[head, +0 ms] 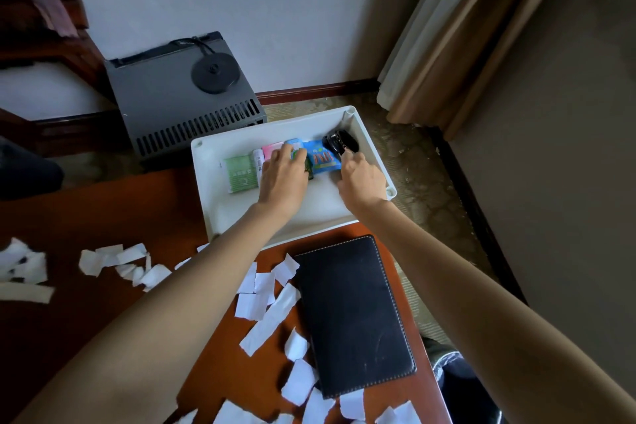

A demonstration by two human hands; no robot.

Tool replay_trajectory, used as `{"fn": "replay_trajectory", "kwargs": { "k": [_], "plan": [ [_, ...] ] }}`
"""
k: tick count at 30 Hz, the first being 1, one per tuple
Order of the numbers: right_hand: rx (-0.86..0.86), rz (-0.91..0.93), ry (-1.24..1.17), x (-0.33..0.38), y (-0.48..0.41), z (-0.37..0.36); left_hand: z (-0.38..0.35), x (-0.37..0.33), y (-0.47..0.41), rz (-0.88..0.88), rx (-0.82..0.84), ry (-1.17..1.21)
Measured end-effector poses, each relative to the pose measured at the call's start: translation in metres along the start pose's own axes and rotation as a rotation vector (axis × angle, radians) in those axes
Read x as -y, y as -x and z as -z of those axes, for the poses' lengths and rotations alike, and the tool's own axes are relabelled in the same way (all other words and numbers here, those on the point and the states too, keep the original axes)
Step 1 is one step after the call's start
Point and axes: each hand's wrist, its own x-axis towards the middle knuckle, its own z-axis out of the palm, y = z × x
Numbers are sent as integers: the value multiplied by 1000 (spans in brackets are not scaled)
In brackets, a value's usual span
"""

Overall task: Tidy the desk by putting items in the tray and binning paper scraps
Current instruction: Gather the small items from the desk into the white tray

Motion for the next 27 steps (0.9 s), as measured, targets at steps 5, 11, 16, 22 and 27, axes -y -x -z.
{"fn": "replay_trajectory", "kwargs": {
  "k": [5,11,16,22,27],
  "plan": [
    [-41,16,-20,13,43,21,31,-2,37,46,-48,67],
    [-61,120,-84,46,139,20,50,5,134,86,-59,149],
    [-8,140,-224,61,227,-29,24,20,233,173,8,214],
    [112,-85,-112,41,308,-91,-24,18,326,254,152,263],
    [218,-257,-39,24,332,-120,-39,10,355,181,222,232]
  ]
}}
